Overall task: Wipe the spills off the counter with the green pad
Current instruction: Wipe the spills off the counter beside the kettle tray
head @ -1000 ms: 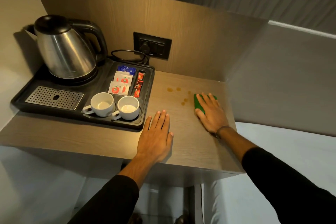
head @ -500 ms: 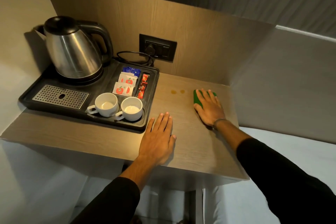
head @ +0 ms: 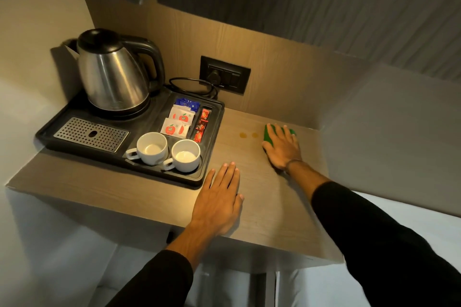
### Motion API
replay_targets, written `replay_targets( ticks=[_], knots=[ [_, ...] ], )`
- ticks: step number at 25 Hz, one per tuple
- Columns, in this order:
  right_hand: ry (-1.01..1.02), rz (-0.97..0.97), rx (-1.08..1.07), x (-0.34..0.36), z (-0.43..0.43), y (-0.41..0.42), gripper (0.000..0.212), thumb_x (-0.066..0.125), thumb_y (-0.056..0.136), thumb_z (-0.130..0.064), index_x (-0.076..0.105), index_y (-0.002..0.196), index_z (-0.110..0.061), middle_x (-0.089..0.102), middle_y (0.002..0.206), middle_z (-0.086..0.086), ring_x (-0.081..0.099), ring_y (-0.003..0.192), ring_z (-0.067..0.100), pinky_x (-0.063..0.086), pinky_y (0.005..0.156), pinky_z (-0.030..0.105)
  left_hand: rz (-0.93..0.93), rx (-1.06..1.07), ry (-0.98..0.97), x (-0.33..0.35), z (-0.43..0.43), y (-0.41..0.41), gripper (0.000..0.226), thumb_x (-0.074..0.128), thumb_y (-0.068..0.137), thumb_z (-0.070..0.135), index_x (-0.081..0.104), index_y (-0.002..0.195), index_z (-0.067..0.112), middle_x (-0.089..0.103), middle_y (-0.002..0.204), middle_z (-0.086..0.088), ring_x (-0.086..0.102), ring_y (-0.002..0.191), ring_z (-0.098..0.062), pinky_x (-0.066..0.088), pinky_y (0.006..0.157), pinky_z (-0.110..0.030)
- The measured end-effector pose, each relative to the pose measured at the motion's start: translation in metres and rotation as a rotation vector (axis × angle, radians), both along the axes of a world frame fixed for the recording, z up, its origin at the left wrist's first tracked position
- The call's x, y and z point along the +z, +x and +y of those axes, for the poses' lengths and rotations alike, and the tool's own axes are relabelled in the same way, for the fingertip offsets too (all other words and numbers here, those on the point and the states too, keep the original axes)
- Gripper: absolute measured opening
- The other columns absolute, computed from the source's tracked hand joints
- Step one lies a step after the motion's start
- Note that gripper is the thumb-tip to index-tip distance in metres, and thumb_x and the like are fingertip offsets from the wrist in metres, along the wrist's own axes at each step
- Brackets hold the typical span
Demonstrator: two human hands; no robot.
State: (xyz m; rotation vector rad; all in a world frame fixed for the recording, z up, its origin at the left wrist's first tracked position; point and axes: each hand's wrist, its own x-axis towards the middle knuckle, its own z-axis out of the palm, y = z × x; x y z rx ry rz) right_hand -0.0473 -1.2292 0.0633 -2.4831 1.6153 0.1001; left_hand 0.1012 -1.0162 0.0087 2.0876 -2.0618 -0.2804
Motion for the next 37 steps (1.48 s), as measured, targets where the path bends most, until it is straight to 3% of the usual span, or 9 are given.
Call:
replay_targets(
  ticks=[6, 12, 17, 23, 26, 30, 33, 35, 37],
  knots=[
    [0.009, -0.054, 0.297, -0.014, 0.048, -0.013, 0.067, 0.037, 0.11, -0.044, 0.009, 0.169, -0.031, 0.007, 0.178, -0.001, -0.002, 0.164, 0.024, 0.005, 0.132, 0.05, 0.006, -0.001, -0.01, 0.001, 0.0, 0.001, 0.073, 0.014, 0.103, 0.05, 0.01, 0.166, 0.013, 0.009, 0.177, -0.009, 0.004, 0.163, -0.024, 0.006, 0.133, -0.05],
    [0.013, -0.022, 0.061, -0.001, 0.002, 0.041, 0.067, 0.034, 0.111, -0.043, 0.007, 0.169, -0.026, 0.006, 0.178, 0.005, -0.001, 0.163, 0.03, 0.003, 0.132, 0.053, 0.009, 0.005, 0.001, 0.002, 0.0, 0.001, 0.074, 0.012, 0.102, 0.05, 0.007, 0.166, 0.014, 0.004, 0.178, -0.008, 0.0, 0.163, -0.023, 0.002, 0.133, -0.049],
    [0.037, -0.077, 0.354, -0.017, 0.05, 0.001, 0.067, 0.035, 0.108, -0.046, 0.01, 0.169, -0.033, 0.009, 0.178, -0.002, 0.0, 0.164, 0.023, 0.004, 0.132, 0.051, 0.007, -0.003, 0.002, 0.004, 0.001, 0.001, 0.073, 0.013, 0.103, 0.049, 0.008, 0.166, 0.012, 0.006, 0.177, -0.009, 0.002, 0.163, -0.024, 0.007, 0.132, -0.051],
    [0.01, -0.014, 0.075, -0.005, 0.001, 0.029, 0.067, 0.034, 0.111, -0.043, 0.006, 0.169, -0.028, 0.004, 0.178, 0.003, -0.001, 0.163, 0.029, 0.002, 0.132, 0.052, -0.001, 0.003, 0.01, 0.003, 0.001, 0.0, 0.073, 0.012, 0.102, 0.05, 0.008, 0.166, 0.013, 0.006, 0.178, -0.008, 0.001, 0.163, -0.024, 0.005, 0.133, -0.05],
    [-0.021, -0.053, 0.217, -0.015, 0.031, 0.053, 0.067, 0.034, 0.109, -0.044, 0.008, 0.169, -0.03, 0.007, 0.178, 0.002, 0.0, 0.163, 0.028, 0.005, 0.132, 0.054, -0.009, -0.001, 0.007, 0.003, 0.0, 0.001, 0.073, 0.014, 0.102, 0.049, 0.009, 0.166, 0.012, 0.007, 0.177, -0.009, 0.003, 0.163, -0.024, 0.006, 0.132, -0.051],
    [-0.016, -0.1, 0.427, -0.029, 0.078, -0.034, 0.066, 0.031, 0.108, -0.048, 0.006, 0.169, -0.037, 0.006, 0.178, -0.005, -0.004, 0.164, 0.021, 0.0, 0.131, 0.047, -0.011, 0.003, -0.001, 0.002, 0.002, -0.001, 0.073, 0.015, 0.102, 0.049, 0.011, 0.166, 0.013, 0.008, 0.177, -0.008, 0.003, 0.163, -0.024, 0.008, 0.132, -0.052],
    [-0.003, -0.049, 0.28, -0.021, 0.042, -0.073, 0.068, 0.04, 0.11, -0.041, 0.001, 0.166, -0.037, 0.007, 0.177, -0.001, -0.001, 0.164, 0.025, 0.007, 0.132, 0.05, -0.003, 0.003, -0.008, 0.002, 0.0, 0.0, 0.073, 0.015, 0.103, 0.05, 0.01, 0.166, 0.013, 0.007, 0.177, -0.008, 0.002, 0.163, -0.023, 0.005, 0.132, -0.051],
    [0.004, -0.028, 0.087, -0.012, 0.019, -0.053, 0.068, 0.04, 0.11, -0.039, 0.005, 0.168, -0.032, 0.008, 0.178, 0.001, 0.001, 0.164, 0.028, 0.007, 0.132, 0.051, -0.009, 0.002, -0.01, 0.002, -0.001, 0.001, 0.073, 0.015, 0.103, 0.05, 0.011, 0.166, 0.013, 0.008, 0.177, -0.008, 0.003, 0.163, -0.024, 0.005, 0.132, -0.05],
    [-0.038, -0.035, 0.064, -0.012, 0.035, -0.027, 0.068, 0.038, 0.108, -0.04, 0.01, 0.169, -0.029, 0.009, 0.178, 0.001, 0.002, 0.163, 0.028, 0.008, 0.132, 0.053, -0.014, -0.003, -0.004, 0.001, 0.0, 0.001, 0.073, 0.015, 0.103, 0.05, 0.011, 0.166, 0.012, 0.008, 0.177, -0.008, 0.004, 0.163, -0.024, 0.007, 0.132, -0.051]
  ],
)
